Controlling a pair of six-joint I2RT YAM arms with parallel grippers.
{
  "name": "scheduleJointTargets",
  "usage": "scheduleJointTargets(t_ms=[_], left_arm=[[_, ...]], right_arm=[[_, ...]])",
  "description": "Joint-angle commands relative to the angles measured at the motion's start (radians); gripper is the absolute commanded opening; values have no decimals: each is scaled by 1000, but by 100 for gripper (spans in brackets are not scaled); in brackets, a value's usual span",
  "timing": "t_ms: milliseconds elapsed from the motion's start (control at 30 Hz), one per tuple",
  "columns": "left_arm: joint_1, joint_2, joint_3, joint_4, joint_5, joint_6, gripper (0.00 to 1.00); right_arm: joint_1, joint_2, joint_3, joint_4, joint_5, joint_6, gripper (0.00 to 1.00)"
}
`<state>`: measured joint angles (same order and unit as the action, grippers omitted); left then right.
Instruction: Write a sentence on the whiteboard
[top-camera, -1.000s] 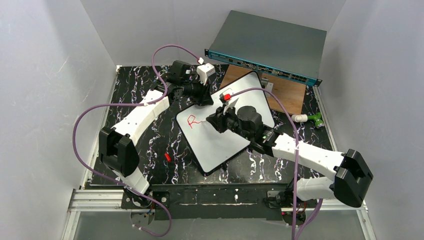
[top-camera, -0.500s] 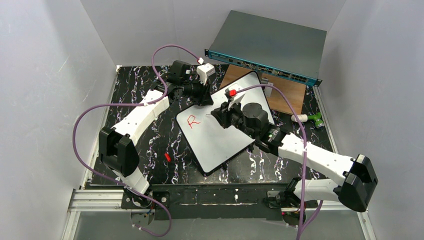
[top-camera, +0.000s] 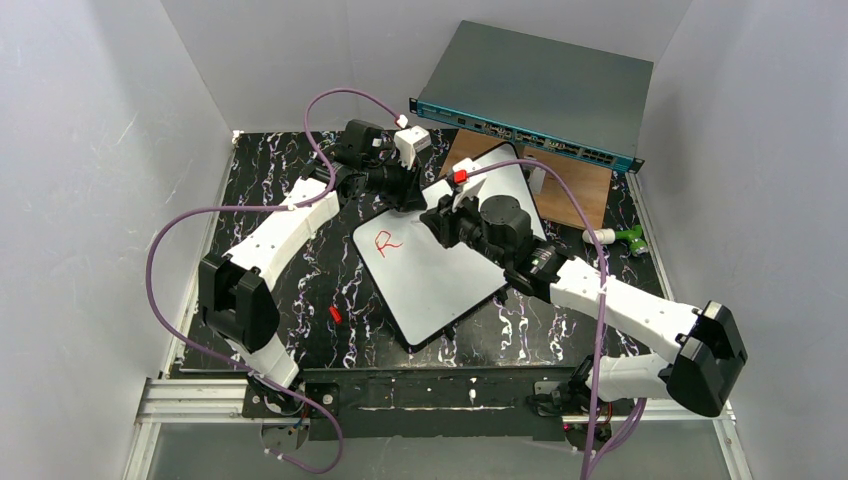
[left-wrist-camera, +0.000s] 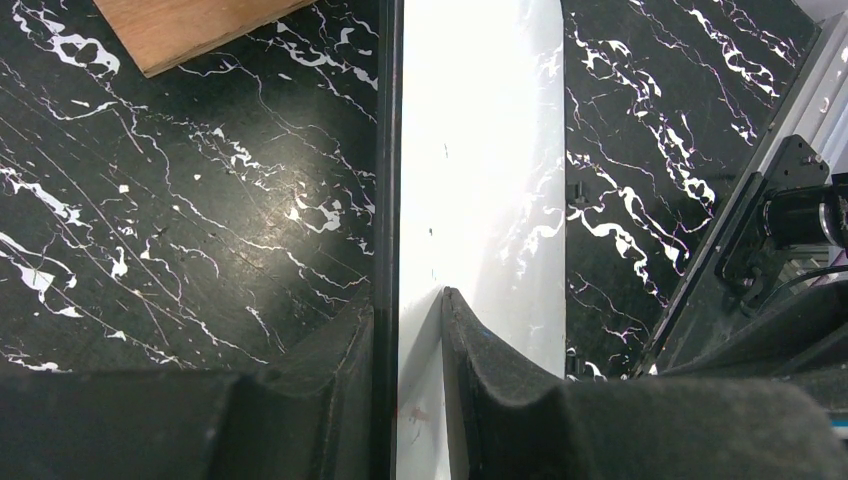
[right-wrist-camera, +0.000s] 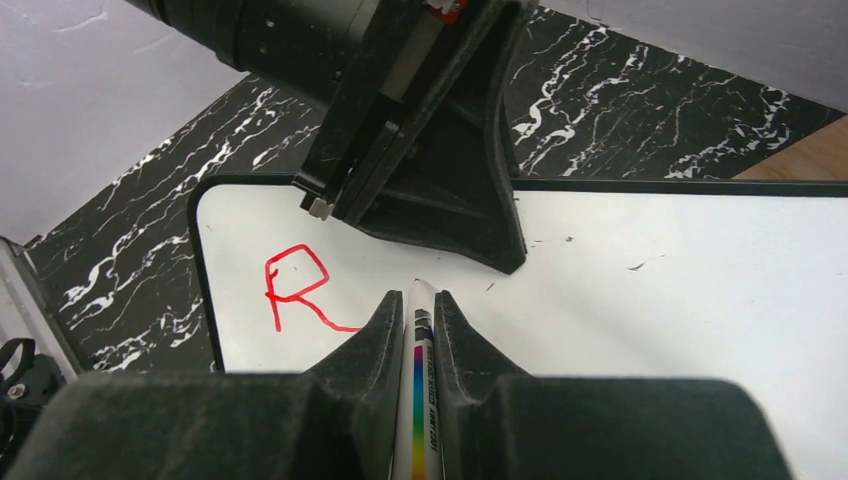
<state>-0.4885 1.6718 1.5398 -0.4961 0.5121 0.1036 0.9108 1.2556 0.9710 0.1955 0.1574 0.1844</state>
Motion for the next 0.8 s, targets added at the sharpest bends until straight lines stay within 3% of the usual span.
scheduleJointTargets(t_ms=[0,233,767], left_arm=[[-33,36,-7,-144,-66,85,0],[-33,37,-7,-150,-69,87,0],[-33,17,-17,-150,-73,94,0]], right_arm=[[-1,-1,39,46,-56,-4,1],[-1,-6,14,88,-149,27,1],[-1,80,53,82,-97,24,1]])
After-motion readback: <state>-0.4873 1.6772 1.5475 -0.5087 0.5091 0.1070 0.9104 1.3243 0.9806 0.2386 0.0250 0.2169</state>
